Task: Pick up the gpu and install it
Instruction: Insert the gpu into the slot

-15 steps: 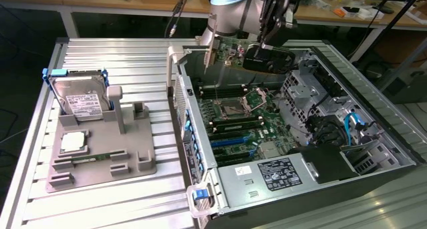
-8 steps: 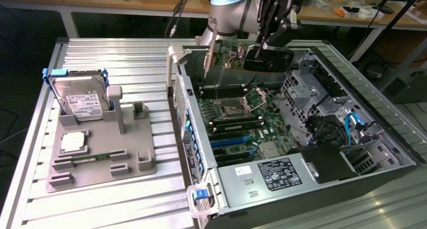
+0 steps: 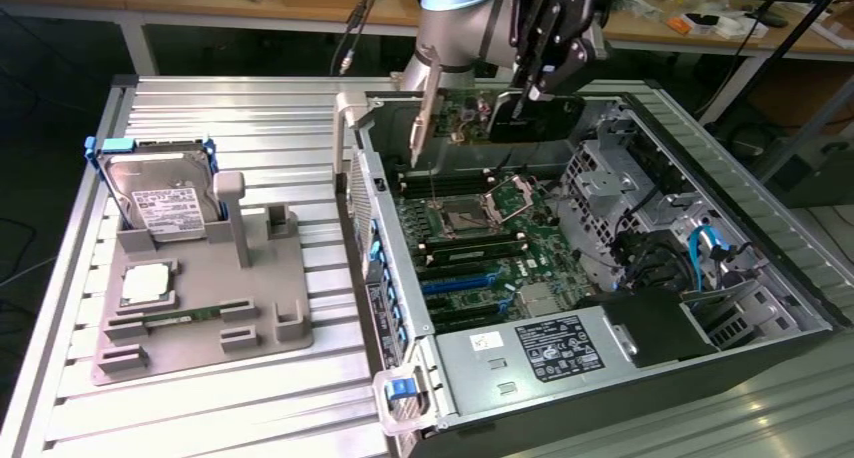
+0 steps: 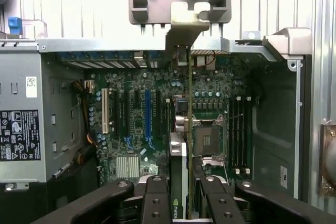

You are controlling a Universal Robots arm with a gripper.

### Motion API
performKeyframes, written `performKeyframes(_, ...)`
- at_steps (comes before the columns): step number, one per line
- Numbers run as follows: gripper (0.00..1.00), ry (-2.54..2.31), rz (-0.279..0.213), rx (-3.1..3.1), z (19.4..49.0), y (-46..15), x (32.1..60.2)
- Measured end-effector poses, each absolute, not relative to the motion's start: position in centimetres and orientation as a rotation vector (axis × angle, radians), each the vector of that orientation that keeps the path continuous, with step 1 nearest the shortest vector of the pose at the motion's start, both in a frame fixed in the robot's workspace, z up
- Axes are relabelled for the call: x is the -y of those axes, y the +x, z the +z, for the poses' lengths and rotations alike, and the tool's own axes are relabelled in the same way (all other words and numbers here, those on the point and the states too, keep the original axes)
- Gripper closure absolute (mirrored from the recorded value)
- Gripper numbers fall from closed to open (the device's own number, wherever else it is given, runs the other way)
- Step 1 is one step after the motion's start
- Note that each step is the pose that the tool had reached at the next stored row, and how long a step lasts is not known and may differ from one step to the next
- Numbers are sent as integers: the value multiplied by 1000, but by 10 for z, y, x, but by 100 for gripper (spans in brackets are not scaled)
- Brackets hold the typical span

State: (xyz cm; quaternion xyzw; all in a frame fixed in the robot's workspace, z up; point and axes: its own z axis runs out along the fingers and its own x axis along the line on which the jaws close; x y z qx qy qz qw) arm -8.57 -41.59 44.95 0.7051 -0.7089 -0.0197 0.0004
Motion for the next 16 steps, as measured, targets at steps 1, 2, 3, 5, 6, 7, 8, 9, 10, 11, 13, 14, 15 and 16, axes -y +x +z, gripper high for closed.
performKeyframes(1, 73, 2220, -50, 2232, 449, -86, 416)
performKeyframes(2, 73, 2227, -36, 2238, 449, -86, 416)
performKeyframes(3, 73, 2232, -26, 2243, 449, -86, 416)
performKeyframes(5, 73, 2232, -25, 2243, 444, -86, 416)
performKeyframes(6, 73, 2232, -25, 2243, 442, -86, 416)
performKeyframes(7, 73, 2232, -25, 2243, 440, -86, 416)
performKeyframes(8, 73, 2232, -25, 2243, 438, -86, 416)
performKeyframes(9, 73, 2232, -25, 2243, 435, -86, 417)
performKeyframes(10, 73, 2232, -25, 2243, 434, -86, 418)
performKeyframes(11, 73, 2232, -25, 2243, 432, -86, 420)
performKeyframes(13, 73, 2232, -25, 2243, 428, -84, 422)
performKeyframes(14, 73, 2231, -26, 2243, 425, -81, 422)
performKeyframes(15, 73, 2230, -29, 2242, 422, -76, 422)
performKeyframes(16, 73, 2230, -31, 2241, 420, -73, 423)
